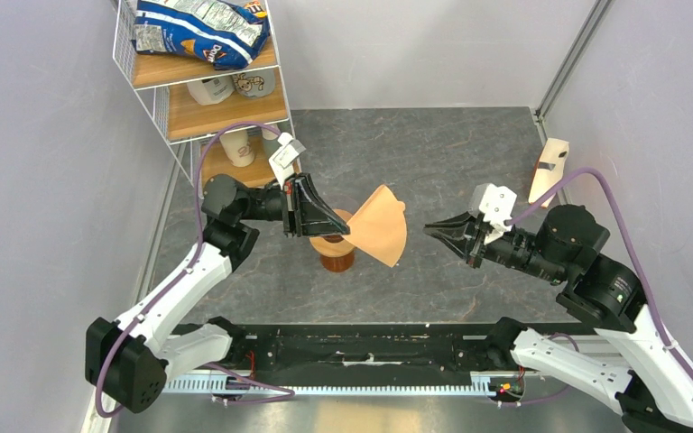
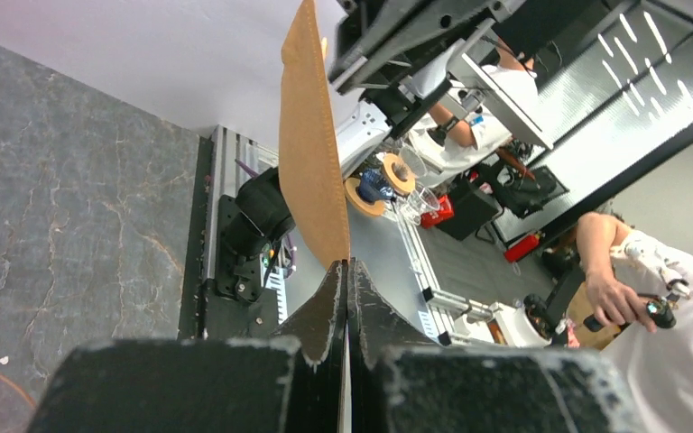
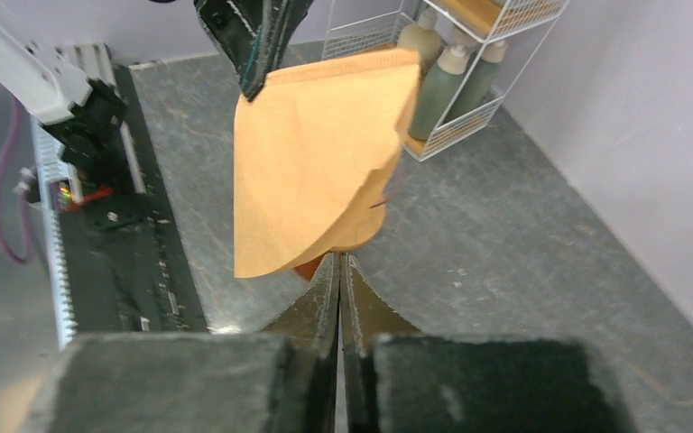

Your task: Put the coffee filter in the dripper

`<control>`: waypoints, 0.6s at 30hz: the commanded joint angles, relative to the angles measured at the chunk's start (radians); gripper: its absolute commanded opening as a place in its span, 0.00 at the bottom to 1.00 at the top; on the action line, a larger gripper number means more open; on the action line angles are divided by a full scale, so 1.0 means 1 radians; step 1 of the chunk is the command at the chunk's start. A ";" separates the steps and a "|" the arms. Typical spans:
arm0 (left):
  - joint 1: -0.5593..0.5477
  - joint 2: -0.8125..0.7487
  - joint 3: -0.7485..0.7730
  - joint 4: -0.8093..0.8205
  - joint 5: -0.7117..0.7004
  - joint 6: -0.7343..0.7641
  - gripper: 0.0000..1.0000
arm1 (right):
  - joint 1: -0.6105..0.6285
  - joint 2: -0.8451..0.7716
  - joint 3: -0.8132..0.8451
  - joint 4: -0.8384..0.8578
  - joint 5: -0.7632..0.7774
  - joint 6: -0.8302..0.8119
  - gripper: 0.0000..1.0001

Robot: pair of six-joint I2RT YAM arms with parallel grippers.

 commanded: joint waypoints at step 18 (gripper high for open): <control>0.007 -0.128 0.135 -0.003 0.117 0.232 0.02 | -0.023 -0.049 -0.067 0.151 -0.291 0.082 0.80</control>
